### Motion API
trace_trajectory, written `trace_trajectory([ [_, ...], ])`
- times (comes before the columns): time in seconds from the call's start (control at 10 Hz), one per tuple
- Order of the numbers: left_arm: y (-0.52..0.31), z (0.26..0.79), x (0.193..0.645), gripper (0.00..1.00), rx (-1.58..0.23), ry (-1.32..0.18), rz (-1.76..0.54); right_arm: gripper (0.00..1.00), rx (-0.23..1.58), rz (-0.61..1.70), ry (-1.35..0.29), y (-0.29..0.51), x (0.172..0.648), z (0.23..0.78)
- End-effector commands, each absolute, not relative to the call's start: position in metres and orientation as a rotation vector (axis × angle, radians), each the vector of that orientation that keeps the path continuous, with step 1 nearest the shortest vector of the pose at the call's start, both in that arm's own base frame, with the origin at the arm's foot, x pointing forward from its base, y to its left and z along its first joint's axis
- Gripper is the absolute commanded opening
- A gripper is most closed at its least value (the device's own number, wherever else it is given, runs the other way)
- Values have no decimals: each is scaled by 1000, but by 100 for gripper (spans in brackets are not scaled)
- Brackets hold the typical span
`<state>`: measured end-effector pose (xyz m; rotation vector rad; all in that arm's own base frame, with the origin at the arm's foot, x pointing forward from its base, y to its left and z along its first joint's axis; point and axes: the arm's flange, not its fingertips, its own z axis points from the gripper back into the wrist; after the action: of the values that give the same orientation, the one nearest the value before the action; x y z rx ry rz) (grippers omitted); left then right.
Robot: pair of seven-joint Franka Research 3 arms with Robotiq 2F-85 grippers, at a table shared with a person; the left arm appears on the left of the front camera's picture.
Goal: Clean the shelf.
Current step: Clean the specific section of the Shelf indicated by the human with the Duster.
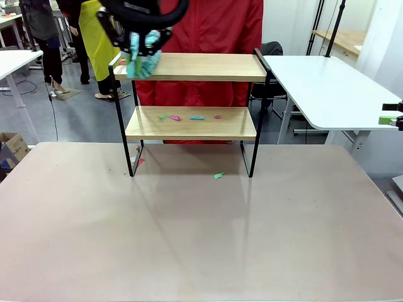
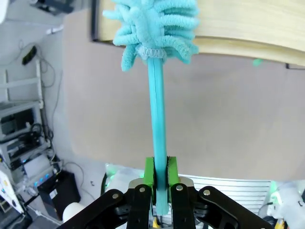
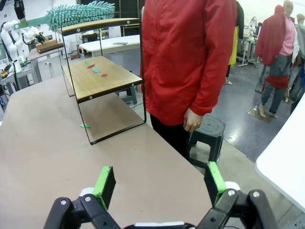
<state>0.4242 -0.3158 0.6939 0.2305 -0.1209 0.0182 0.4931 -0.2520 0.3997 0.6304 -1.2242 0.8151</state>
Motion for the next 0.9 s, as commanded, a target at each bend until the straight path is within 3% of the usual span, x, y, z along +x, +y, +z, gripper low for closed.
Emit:
trace_trajectory([
  [0.0,-290,689,410,13,325,-131,123,100,628,820,-1228,-250,494,403],
  [0.4,-279,703,388,13,350,-266,213,100,628,820,-1228,-250,494,403],
  [0.6,-286,709,384,13,286,-305,144,100,628,820,-1228,-250,494,403],
  [0.8,-290,714,391,13,324,-238,176,100,628,820,-1228,-250,494,403],
])
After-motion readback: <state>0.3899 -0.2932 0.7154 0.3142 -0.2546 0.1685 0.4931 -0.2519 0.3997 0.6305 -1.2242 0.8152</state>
